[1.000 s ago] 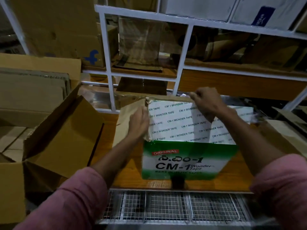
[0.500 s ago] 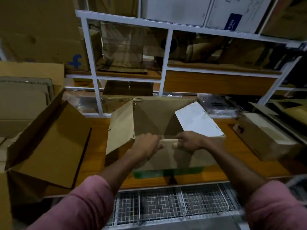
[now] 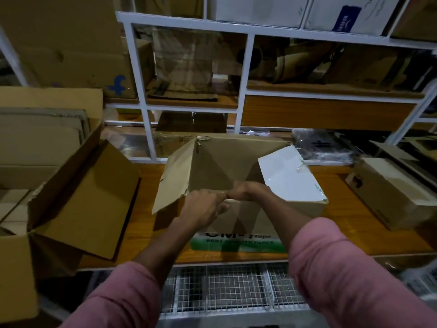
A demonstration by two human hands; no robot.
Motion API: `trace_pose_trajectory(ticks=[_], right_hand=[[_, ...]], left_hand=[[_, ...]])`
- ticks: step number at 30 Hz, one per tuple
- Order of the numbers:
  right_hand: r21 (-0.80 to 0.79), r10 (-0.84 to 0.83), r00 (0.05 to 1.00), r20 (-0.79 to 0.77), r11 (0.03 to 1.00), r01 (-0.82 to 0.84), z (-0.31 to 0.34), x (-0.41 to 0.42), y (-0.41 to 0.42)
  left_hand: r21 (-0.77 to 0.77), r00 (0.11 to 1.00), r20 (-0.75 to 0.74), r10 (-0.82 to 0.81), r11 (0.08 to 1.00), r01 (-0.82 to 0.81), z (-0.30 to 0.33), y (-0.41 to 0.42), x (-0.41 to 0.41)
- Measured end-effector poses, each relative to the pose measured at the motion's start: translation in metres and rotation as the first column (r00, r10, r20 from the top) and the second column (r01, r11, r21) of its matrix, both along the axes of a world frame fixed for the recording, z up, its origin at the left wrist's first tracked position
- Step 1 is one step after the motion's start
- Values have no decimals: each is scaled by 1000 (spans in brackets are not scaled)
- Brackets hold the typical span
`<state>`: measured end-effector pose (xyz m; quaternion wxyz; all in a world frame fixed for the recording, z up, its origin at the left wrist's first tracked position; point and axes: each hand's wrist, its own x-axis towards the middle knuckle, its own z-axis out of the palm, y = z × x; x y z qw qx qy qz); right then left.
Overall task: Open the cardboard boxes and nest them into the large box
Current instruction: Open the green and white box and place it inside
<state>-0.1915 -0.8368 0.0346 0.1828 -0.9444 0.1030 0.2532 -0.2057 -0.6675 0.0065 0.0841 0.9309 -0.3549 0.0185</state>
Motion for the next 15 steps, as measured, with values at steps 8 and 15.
trace_pose_trajectory(ticks=[8,15], right_hand=[[-371,-45,932,360,909,188,-17,-15,-37],[326,-190,978,85,933,153,-3,-11,-42]], left_hand=[[37,995,78,61,997,-65,-11,-8,3],[-22,980,-11,201,979,-201,-13,-22,-6]])
